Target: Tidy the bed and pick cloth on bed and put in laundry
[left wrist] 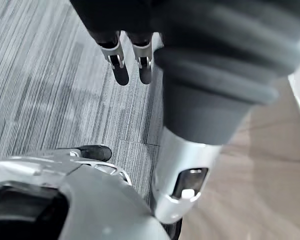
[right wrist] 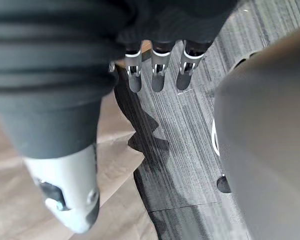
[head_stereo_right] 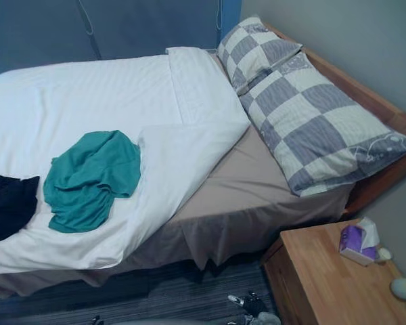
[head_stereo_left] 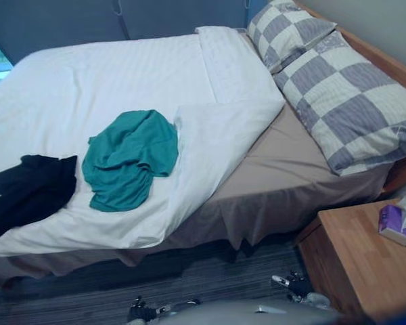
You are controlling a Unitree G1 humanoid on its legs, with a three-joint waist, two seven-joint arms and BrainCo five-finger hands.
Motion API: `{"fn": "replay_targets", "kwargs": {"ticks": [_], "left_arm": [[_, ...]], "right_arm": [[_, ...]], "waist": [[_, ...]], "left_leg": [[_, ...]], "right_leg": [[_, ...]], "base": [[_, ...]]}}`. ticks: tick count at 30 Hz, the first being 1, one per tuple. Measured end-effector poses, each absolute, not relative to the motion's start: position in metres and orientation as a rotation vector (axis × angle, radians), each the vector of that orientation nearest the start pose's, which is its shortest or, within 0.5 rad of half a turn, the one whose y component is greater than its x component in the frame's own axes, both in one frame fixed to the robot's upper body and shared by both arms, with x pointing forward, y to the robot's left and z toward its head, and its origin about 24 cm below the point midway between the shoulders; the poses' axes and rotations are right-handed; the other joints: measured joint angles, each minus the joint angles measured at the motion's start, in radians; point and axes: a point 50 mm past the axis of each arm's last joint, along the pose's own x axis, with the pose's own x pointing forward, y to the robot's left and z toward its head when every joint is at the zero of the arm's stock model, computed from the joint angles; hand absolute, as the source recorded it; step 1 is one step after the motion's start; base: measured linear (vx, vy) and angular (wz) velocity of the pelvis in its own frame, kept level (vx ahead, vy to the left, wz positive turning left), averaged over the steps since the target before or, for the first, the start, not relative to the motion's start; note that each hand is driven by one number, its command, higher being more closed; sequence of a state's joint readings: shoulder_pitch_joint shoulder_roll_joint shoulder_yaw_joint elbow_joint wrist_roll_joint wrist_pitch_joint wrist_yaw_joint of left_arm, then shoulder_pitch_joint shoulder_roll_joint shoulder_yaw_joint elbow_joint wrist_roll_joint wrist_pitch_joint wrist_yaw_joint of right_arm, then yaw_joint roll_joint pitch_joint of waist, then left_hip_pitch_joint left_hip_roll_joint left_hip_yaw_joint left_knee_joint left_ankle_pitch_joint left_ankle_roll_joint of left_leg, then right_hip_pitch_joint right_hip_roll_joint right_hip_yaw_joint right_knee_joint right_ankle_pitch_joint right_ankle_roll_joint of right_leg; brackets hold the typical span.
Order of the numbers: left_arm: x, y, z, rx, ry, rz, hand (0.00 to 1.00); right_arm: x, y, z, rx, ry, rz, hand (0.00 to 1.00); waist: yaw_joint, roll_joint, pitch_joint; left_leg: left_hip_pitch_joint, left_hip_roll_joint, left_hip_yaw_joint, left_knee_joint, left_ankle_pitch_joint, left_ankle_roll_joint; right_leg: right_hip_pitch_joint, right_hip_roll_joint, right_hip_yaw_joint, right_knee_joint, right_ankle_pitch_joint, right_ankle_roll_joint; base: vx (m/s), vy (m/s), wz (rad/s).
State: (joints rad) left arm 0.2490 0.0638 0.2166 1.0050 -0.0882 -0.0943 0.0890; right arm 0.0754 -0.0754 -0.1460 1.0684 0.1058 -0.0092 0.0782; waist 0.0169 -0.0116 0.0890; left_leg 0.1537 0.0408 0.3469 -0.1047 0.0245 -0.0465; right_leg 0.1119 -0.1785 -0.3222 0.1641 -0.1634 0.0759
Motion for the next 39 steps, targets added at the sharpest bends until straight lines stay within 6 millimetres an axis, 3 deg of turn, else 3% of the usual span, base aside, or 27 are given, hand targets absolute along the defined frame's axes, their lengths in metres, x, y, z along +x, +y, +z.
{"fn": "replay_targets", "kwargs": {"ticks": [1,3,4,5,6,8,12,15,19,22,23,24,25,26,27,28,30,31,33,34,35,38,39], "left_arm": [[0.038,0.219,-0.163,-0.053,1.136,0.435,0.0],[0.034,0.225,-0.162,-0.042,1.159,0.432,0.0],[0.03,0.224,-0.163,-0.043,1.174,0.426,0.0],[0.028,0.227,-0.163,-0.039,1.193,0.435,0.0],[0.021,0.228,-0.164,-0.035,1.223,0.441,0.0],[0.013,0.232,-0.165,-0.017,1.275,0.44,0.0],[0.021,0.235,-0.164,0.027,1.257,0.429,0.0],[0.027,0.235,-0.163,0.054,1.244,0.407,0.0],[0.04,0.23,-0.163,0.052,1.21,0.385,0.0],[0.047,0.229,-0.161,0.045,1.181,0.388,0.0],[0.049,0.23,-0.16,0.045,1.17,0.394,0.0],[0.05,0.231,-0.16,0.042,1.166,0.403,0.0],[0.055,0.232,-0.158,0.029,1.143,0.423,0.0],[0.062,0.227,-0.158,-0.002,1.122,0.454,0.0],[0.062,0.225,-0.158,-0.021,1.123,0.464,0.0],[0.057,0.222,-0.16,-0.058,1.146,0.498,0.0],[0.056,0.222,-0.161,-0.061,1.153,0.5,0.0],[0.057,0.222,-0.161,-0.059,1.15,0.497,0.0],[0.058,0.222,-0.161,-0.054,1.152,0.488,0.0],[0.055,0.22,-0.162,-0.058,1.167,0.484,0.0],[0.057,0.224,-0.162,-0.038,1.173,0.478,0.0],[0.056,0.233,-0.161,0.01,1.184,0.437,0.0],[0.058,0.231,-0.161,0.02,1.19,0.415,0.0]], "right_arm": [[0.094,-0.196,-0.162,0.16,1.1,-0.202,0.0],[0.087,-0.198,-0.163,0.166,1.106,-0.229,0.0],[0.079,-0.201,-0.164,0.166,1.122,-0.247,0.0],[0.076,-0.203,-0.165,0.164,1.129,-0.259,0.0],[0.074,-0.202,-0.166,0.171,1.134,-0.259,0.0],[0.067,-0.194,-0.167,0.186,1.148,-0.25,0.0],[0.059,-0.189,-0.169,0.225,1.158,-0.25,0.0],[0.058,-0.187,-0.168,0.249,1.156,-0.245,0.0],[0.054,-0.191,-0.167,0.263,1.161,-0.233,0.0],[0.051,-0.193,-0.168,0.276,1.175,-0.24,0.0],[0.05,-0.191,-0.168,0.288,1.18,-0.241,0.0],[0.05,-0.189,-0.168,0.297,1.181,-0.242,0.0],[0.052,-0.189,-0.168,0.299,1.177,-0.237,0.0],[0.053,-0.196,-0.166,0.299,1.163,-0.237,0.0],[0.054,-0.2,-0.165,0.29,1.155,-0.236,0.0],[0.054,-0.209,-0.164,0.25,1.157,-0.228,0.0],[0.054,-0.21,-0.164,0.23,1.162,-0.218,0.0],[0.052,-0.21,-0.164,0.219,1.168,-0.21,0.0],[0.053,-0.211,-0.164,0.22,1.156,-0.207,0.0],[0.054,-0.212,-0.164,0.225,1.148,-0.217,0.0],[0.056,-0.208,-0.164,0.239,1.134,-0.211,0.0],[0.054,-0.194,-0.166,0.273,1.126,-0.185,0.0],[0.051,-0.195,-0.167,0.295,1.125,-0.205,0.0]], "waist": [[-0.002,-0.004,0.012],[-0.008,-0.042,-0.002],[-0.009,-0.054,0.001],[-0.007,-0.057,0.016],[-0.007,-0.063,0.015],[-0.031,-0.075,0.019],[-0.032,-0.085,0.025],[-0.04,-0.083,0.024],[-0.034,-0.058,0.012],[-0.026,-0.045,0.003],[-0.023,-0.051,0.0],[-0.023,-0.056,-0.001],[-0.022,-0.055,-0.002],[-0.022,-0.035,0.001],[-0.022,-0.014,0.007],[-0.017,0.013,0.011],[-0.012,0.016,0.009],[0.0,0.012,0.007],[-0.002,0.018,0.004],[0.0,0.021,-0.001],[-0.011,-0.003,0.0],[-0.029,-0.045,-0.006],[-0.031,-0.043,-0.008]], "left_leg": [[0.005,-0.023,-0.002,-0.001,-0.023,0.029],[0.007,-0.073,0.047,0.046,-0.06,0.042],[0.01,-0.078,0.054,0.139,-0.117,0.052],[0.028,-0.097,0.042,0.095,-0.153,0.072],[0.043,-0.104,0.039,0.063,-0.15,0.07],[0.061,-0.09,0.029,0.023,-0.136,0.082],[0.06,-0.064,0.031,0.021,-0.136,0.081],[0.073,-0.059,0.03,0.019,-0.148,0.061],[0.089,-0.043,0.034,0.033,-0.138,0.047],[0.09,-0.027,0.053,0.108,-0.167,-0.002],[0.065,-0.016,0.071,0.203,-0.188,-0.033],[0.036,-0.005,0.079,0.28,-0.206,-0.038],[-0.055,0.04,0.091,0.5,-0.253,-0.029],[-0.155,0.123,0.089,0.753,-0.275,-0.022],[-0.196,0.17,0.087,0.869,-0.26,-0.016],[-0.268,0.267,0.088,1.053,-0.264,-0.006],[-0.279,0.307,0.099,1.016,-0.29,-0.002],[-0.275,0.316,0.12,0.859,-0.284,0.006],[-0.268,0.301,0.133,0.652,-0.21,0.016],[-0.241,0.271,0.135,0.569,-0.198,0.009],[-0.194,0.217,0.151,0.476,-0.179,0.003],[-0.086,0.109,0.166,0.241,-0.089,0.002],[-0.036,0.08,0.163,0.137,-0.036,0.002]], "right_leg": [[-0.014,-0.027,-0.008,0.043,-0.046,0.005],[-0.044,-0.103,-0.023,0.117,-0.082,0.014],[-0.065,-0.131,-0.011,0.182,-0.111,0.009],[-0.095,-0.126,0.05,0.239,-0.132,0.018],[-0.105,-0.116,0.076,0.247,-0.138,0.01],[-0.126,-0.034,0.121,0.237,-0.127,0.002],[-0.157,0.079,0.118,0.153,-0.093,-0.021],[-0.148,0.109,0.137,0.089,0.008,-0.071],[-0.112,0.115,0.109,0.081,0.008,-0.079],[-0.06,0.119,0.11,0.044,0.006,-0.077],[-0.044,0.112,0.113,0.025,0.005,-0.077],[-0.032,0.107,0.114,0.013,0.003,-0.076],[-0.019,0.104,0.118,-0.008,-0.017,-0.079],[-0.002,0.126,0.12,-0.017,-0.051,-0.091],[0.012,0.142,0.127,-0.024,-0.054,-0.099],[0.051,0.163,0.158,-0.03,-0.058,-0.107],[0.076,0.156,0.188,-0.038,-0.056,-0.101],[0.081,0.137,0.223,-0.042,-0.049,-0.089],[0.075,0.126,0.232,-0.041,-0.046,-0.075],[0.07,0.118,0.248,-0.042,-0.046,-0.052],[0.065,0.091,0.254,-0.042,-0.032,-0.033],[0.075,0.036,0.251,-0.04,-0.015,-0.019],[0.078,0.033,0.251,-0.037,-0.003,-0.017]], "base": [[-0.21,0.158,0.15],[-0.17,0.176,0.3],[-0.13,0.159,0.14],[-0.11,0.145,-0.01],[-0.08,0.154,-0.09],[-0.04,0.13,0.04],[0.01,0.041,0.01],[0.11,0.008,0.08],[0.26,0.017,0.18],[0.19,-0.011,-0.04],[0.1,-0.029,-0.1],[0.07,-0.075,-0.16],[0.0,-0.133,-0.18],[-0.03,-0.126,-0.21],[0.03,-0.088,-0.5],[0.03,-0.051,-0.52],[0.0,-0.105,-0.68],[-0.07,-0.119,-0.71],[0.02,-0.021,-0.45],[0.17,0.126,-0.17],[0.19,0.169,-0.06],[0.14,0.1,0.12],[0.08,0.042,0.22]]}}
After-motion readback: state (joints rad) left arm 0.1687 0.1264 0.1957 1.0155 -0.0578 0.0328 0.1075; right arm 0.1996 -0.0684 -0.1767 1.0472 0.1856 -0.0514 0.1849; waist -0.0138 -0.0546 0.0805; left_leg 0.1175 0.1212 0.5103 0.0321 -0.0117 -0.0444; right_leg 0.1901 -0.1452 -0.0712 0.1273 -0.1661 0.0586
